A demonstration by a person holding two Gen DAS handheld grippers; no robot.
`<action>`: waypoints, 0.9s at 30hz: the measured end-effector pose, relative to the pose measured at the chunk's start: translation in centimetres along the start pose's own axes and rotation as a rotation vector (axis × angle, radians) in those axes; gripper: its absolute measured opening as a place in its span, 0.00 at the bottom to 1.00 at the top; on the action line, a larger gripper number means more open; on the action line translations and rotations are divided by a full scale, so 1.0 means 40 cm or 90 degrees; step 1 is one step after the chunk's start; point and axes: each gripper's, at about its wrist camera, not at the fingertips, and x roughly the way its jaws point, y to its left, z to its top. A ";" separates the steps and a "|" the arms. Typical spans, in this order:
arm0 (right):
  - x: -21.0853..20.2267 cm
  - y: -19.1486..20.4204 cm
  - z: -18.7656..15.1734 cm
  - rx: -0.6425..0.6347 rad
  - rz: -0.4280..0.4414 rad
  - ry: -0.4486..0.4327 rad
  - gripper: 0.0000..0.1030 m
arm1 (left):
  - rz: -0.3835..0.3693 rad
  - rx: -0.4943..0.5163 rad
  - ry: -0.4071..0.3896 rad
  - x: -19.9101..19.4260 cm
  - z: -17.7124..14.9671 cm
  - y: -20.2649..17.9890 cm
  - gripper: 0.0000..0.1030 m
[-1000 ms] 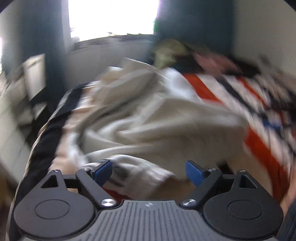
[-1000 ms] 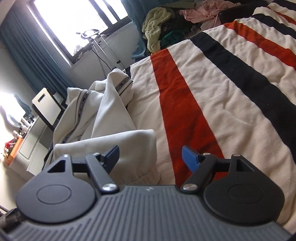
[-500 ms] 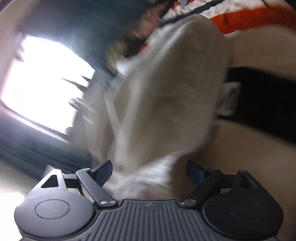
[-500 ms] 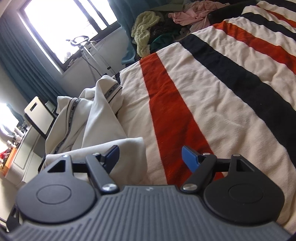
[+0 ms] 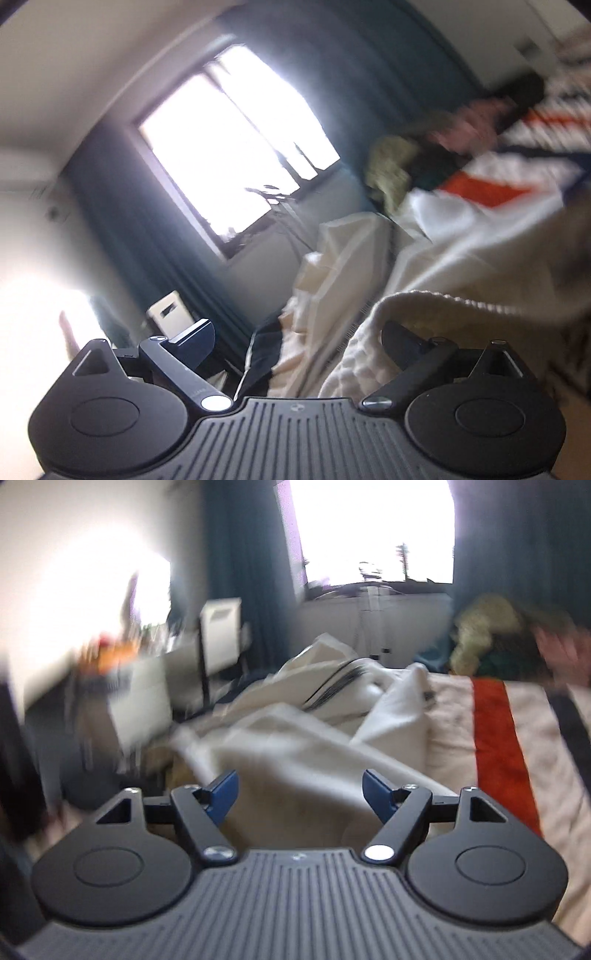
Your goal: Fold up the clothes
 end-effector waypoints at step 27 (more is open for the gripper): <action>-0.020 0.000 -0.019 -0.003 -0.111 -0.047 0.73 | 0.000 -0.250 0.063 0.043 -0.025 0.119 0.97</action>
